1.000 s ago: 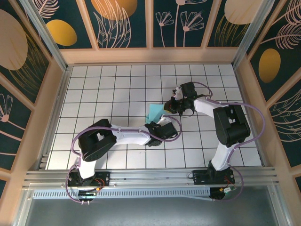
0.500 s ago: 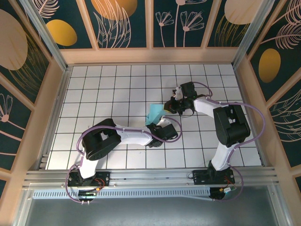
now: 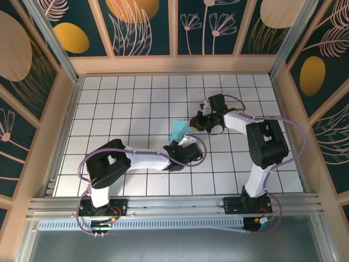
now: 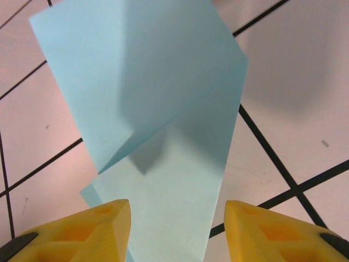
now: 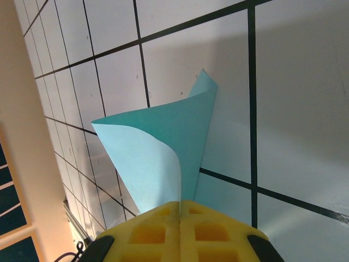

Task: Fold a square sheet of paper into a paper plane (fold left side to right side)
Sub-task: Fold the wing for the fifth time at the center of the table.

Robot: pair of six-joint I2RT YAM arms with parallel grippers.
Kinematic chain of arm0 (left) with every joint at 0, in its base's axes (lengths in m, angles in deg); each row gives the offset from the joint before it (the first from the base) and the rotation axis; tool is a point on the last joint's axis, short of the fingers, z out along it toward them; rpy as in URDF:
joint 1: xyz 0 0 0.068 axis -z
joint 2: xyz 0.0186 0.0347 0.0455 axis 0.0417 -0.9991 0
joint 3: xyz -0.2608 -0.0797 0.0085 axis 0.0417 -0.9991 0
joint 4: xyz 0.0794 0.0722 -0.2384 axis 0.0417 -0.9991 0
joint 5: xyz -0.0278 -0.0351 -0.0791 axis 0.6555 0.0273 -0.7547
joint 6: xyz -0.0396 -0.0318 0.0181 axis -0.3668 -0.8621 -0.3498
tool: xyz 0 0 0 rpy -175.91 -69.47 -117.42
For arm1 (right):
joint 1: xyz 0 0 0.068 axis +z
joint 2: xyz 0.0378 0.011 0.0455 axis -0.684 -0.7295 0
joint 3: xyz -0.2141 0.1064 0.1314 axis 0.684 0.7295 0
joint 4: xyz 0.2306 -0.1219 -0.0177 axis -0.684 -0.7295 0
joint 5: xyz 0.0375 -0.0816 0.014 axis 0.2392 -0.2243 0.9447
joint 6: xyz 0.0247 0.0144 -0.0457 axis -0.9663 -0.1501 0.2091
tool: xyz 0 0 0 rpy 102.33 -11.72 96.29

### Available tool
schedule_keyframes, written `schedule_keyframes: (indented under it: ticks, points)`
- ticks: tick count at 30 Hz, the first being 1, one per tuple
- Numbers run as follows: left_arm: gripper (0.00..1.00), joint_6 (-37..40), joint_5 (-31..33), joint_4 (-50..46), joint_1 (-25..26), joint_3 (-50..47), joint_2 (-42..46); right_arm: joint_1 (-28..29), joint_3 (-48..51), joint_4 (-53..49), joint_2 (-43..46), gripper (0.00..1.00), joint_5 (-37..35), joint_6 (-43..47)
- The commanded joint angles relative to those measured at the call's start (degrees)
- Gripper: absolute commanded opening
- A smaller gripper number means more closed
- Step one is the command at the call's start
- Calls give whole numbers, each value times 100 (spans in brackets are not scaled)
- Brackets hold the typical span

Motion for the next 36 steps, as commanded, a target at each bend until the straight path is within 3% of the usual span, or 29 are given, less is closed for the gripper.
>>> schedule_keyframes:
  ticks: [1, 18, 36]
  points:
    - [50, 16, 136, 204, 16, -78, 125, 19, -202, -222, -32, 0, 13, -54]
    - [55, 198, 378, 149, 16, 196, -457, 49, -187, -264, -7, 0, 39, -95]
    - [13, 25, 740, 120, 12, 119, -376, 51, -210, -292, 1, 0, -40, -32]
